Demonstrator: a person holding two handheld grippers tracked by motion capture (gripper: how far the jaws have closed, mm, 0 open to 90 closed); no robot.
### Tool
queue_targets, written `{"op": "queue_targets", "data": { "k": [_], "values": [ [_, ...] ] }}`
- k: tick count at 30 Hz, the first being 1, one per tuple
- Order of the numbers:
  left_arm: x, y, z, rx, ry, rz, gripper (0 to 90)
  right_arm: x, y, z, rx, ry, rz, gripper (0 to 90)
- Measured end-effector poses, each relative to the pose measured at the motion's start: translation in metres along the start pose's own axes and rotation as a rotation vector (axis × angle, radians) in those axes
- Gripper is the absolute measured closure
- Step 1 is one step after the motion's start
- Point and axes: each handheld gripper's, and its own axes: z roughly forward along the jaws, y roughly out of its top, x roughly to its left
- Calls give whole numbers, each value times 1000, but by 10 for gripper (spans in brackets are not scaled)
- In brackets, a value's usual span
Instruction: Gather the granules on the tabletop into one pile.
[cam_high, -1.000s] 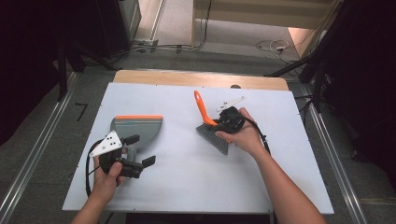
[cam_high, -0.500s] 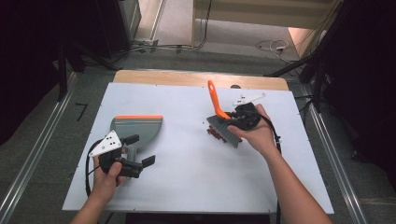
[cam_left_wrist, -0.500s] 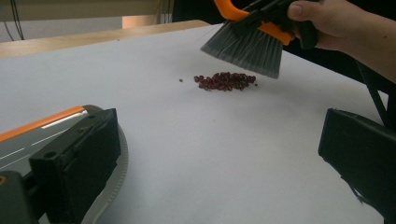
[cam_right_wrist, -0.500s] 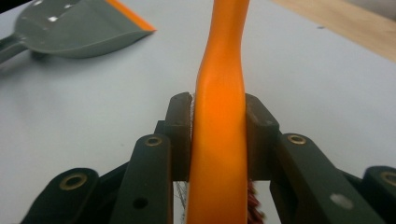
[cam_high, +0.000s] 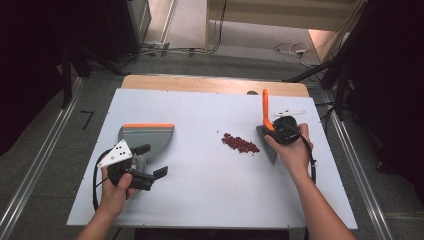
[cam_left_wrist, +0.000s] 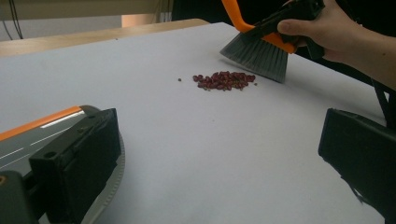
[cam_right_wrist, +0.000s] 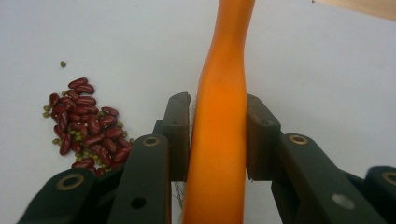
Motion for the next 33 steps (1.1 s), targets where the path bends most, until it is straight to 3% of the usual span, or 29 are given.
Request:
{"op": "queue_targets", "data": {
  "k": [5, 10, 15, 24, 33],
  "values": [
    [1, 0, -1, 1, 1, 3, 0, 10, 4, 9, 4, -3, 28, 654],
    [1, 0, -1, -1, 2, 0, 0, 24, 11, 15, 18, 3, 10, 654],
    [1, 0, -2, -2, -1, 1, 0, 28, 15, 18, 28, 8, 6, 654],
    [2, 0, -1, -6, 1, -1, 0, 21, 15, 13, 15, 21, 17, 654],
    [1, 0, -1, -2, 7, -1, 0, 15, 16, -10, -44, 37, 16, 654]
  ]
}}
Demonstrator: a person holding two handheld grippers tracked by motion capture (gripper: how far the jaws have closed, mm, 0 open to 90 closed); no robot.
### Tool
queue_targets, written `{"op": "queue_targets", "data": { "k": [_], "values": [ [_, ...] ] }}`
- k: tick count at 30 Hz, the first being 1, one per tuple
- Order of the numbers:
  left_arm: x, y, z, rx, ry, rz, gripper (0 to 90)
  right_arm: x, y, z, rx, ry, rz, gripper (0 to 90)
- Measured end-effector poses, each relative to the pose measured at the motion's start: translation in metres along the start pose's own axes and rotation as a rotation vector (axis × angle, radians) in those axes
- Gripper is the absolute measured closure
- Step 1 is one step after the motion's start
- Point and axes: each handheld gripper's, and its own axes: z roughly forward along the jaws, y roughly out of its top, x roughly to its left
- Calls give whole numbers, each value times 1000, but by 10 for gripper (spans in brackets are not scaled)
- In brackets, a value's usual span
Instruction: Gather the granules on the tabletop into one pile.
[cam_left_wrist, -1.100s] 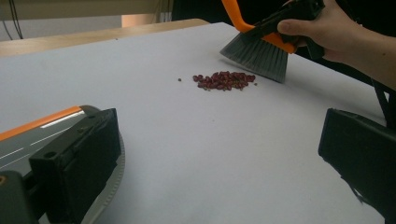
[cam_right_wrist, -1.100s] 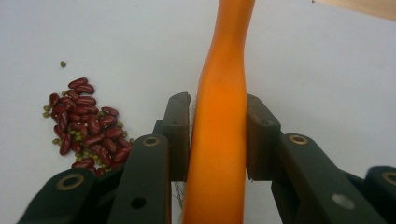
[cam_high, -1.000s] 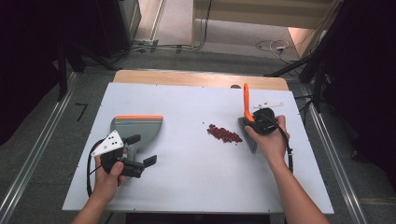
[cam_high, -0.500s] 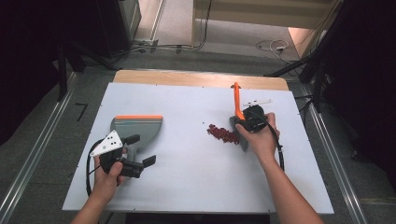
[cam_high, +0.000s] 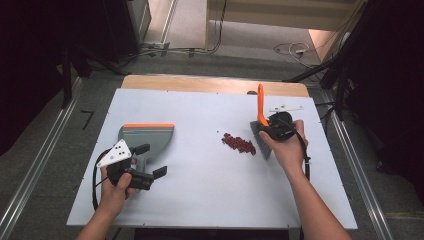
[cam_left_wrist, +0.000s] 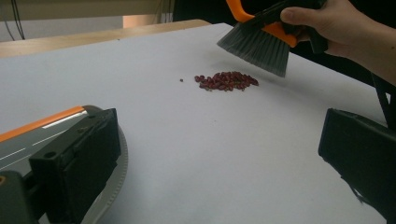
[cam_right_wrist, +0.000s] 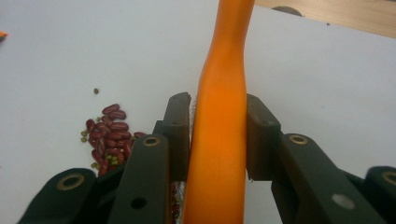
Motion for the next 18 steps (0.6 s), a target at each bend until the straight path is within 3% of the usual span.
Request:
{"op": "queue_targets", "data": {
  "k": [18],
  "values": [
    [1, 1, -2, -11, 13, 0, 0, -22, -33, -49, -110, 79, 15, 654]
  ]
}}
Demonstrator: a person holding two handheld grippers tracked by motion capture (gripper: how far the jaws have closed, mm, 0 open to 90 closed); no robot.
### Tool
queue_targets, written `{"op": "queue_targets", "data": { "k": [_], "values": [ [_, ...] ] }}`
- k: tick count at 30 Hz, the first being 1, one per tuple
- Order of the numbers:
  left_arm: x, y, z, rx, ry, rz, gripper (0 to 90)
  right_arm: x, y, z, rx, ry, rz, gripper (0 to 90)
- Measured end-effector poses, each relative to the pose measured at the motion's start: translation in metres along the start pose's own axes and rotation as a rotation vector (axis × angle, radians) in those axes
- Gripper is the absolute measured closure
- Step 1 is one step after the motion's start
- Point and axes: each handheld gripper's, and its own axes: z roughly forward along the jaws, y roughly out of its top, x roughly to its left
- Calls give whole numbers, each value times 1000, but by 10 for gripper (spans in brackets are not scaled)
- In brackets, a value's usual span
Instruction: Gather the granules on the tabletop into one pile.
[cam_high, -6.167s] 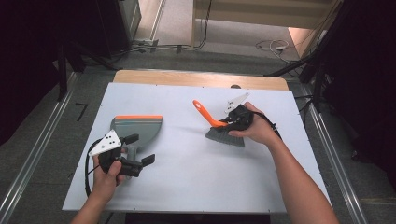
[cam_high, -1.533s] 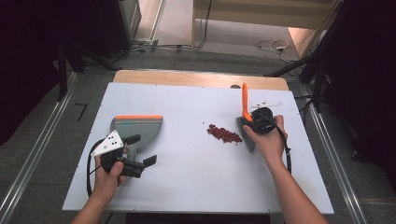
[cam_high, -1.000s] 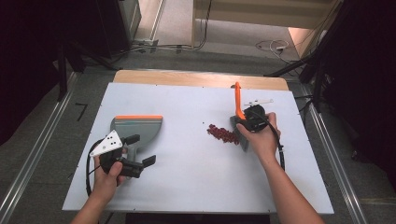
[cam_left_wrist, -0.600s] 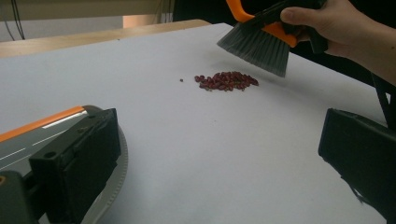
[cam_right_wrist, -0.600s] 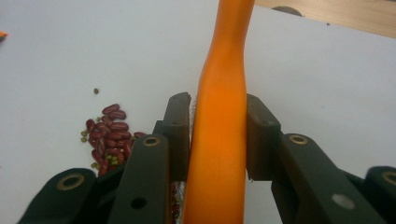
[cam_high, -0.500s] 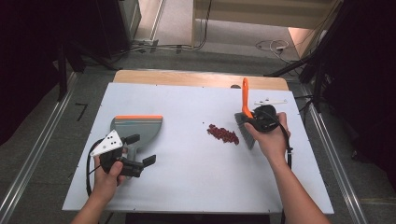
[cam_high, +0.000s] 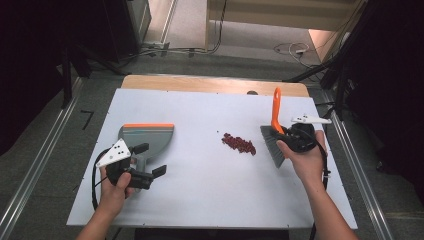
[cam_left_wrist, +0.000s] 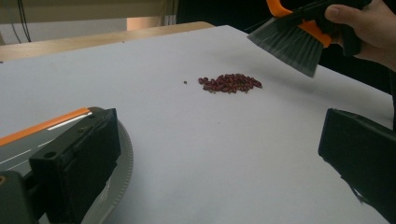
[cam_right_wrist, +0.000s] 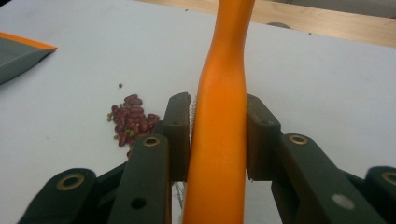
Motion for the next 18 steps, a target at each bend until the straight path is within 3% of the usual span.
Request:
{"op": "queue_targets", "data": {
  "k": [11, 18],
  "values": [
    [0, 0, -3, -11, 4, 5, 0, -8, -35, -28, -31, 16, 19, 654],
    [-2, 0, -2, -4, -2, 23, 0, -14, -39, -36, -42, 13, 38, 654]
  ]
}}
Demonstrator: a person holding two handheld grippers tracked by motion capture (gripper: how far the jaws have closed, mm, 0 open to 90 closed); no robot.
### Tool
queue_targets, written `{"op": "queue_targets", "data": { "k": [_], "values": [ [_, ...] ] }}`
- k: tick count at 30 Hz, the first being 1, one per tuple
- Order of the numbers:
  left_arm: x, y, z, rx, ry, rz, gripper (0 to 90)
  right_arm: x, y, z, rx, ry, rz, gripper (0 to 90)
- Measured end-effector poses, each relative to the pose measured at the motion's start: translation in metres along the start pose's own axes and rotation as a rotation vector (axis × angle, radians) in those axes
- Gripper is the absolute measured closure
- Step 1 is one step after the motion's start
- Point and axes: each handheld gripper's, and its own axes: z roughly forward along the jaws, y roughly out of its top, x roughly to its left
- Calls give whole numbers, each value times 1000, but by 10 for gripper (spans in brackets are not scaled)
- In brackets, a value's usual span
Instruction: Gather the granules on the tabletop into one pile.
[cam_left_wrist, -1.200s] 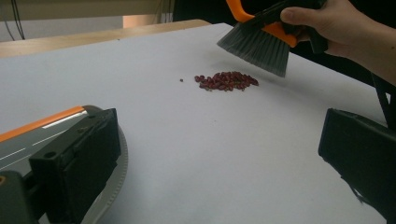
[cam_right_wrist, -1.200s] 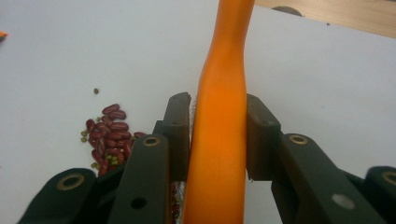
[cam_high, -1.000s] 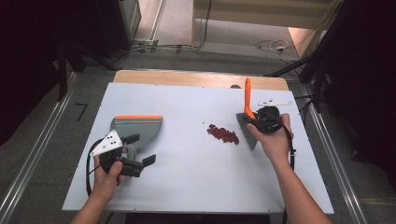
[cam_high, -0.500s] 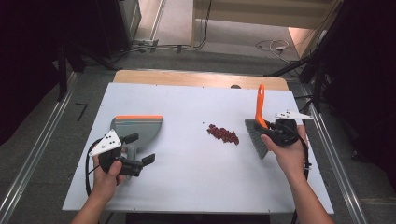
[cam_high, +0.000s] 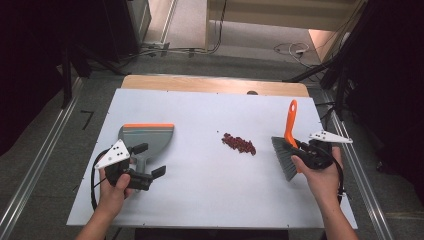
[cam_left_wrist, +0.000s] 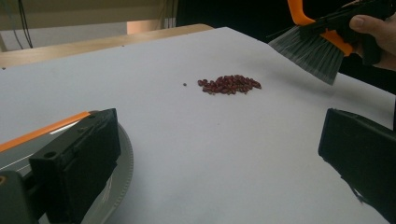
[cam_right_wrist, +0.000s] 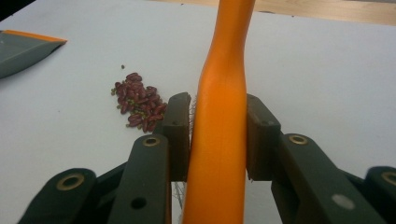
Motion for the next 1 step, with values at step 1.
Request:
{"op": "queue_targets", "data": {
  "k": [1],
  "values": [
    [0, 0, 0, 2, 2, 1, 0, 0, 0, 0, 0, 0, -1, 654]
  ]
}}
